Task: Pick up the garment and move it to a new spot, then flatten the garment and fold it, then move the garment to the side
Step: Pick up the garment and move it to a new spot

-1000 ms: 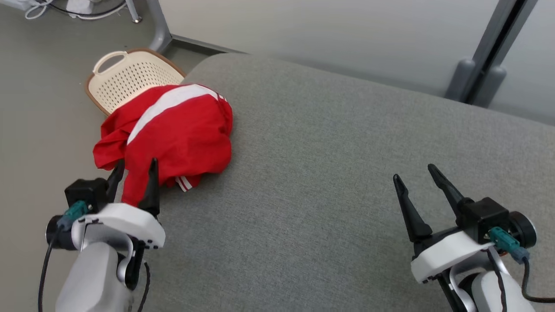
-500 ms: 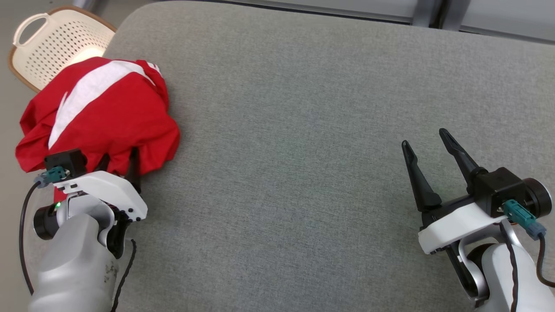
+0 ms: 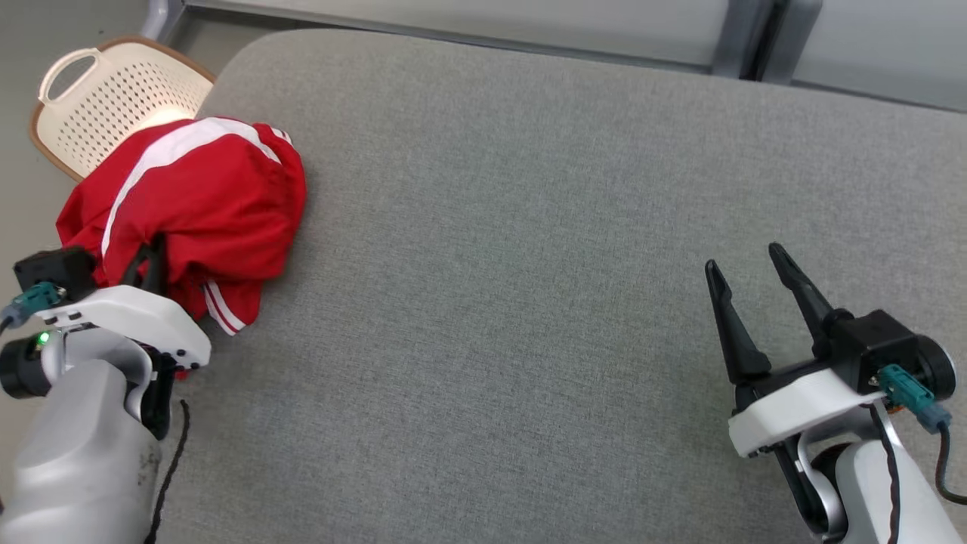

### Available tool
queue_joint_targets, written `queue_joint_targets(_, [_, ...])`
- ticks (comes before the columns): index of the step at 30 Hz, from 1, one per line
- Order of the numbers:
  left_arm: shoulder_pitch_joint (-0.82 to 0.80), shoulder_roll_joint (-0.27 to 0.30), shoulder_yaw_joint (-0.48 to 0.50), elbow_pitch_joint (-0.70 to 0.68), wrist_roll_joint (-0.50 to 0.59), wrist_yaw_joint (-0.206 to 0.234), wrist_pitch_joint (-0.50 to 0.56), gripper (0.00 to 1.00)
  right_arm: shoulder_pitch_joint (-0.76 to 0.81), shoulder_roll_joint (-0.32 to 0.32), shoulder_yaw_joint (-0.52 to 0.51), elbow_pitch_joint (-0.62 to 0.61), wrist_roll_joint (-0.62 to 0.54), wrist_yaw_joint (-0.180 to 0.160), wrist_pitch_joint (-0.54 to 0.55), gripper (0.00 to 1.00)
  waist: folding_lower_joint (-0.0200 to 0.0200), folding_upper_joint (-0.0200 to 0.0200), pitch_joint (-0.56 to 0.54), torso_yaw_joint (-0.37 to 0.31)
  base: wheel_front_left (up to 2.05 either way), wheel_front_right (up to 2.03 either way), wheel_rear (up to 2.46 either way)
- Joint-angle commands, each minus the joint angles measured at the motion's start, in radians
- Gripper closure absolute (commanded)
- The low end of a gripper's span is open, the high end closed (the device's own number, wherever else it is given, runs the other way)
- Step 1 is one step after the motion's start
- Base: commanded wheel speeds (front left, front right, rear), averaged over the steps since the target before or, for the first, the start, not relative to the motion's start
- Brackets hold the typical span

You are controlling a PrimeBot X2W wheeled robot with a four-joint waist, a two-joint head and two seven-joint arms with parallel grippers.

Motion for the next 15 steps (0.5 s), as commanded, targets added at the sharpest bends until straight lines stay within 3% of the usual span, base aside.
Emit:
queue_joint_targets(1, [0.008, 0.016, 0.005, -0.012, 0.006, -0.001, -0.006, 1.0, 0.012, 0.001, -0.005, 0.001, 0.003, 0.0, -0.008, 0.0, -0.0001, 0.0, -0.029, 0.008, 0.0, 0.0, 0.0])
queue_joint_targets(15, [0.258, 0.069, 0.078, -0.406, 0.096, 0.039, -0.004, 1.0, 0.13, 0.065, -0.036, 0.06, 0.029, 0.0, -0.06, 0.0, -0.0001, 0.0, -0.255, -0.028, 0.0, 0.0, 0.0])
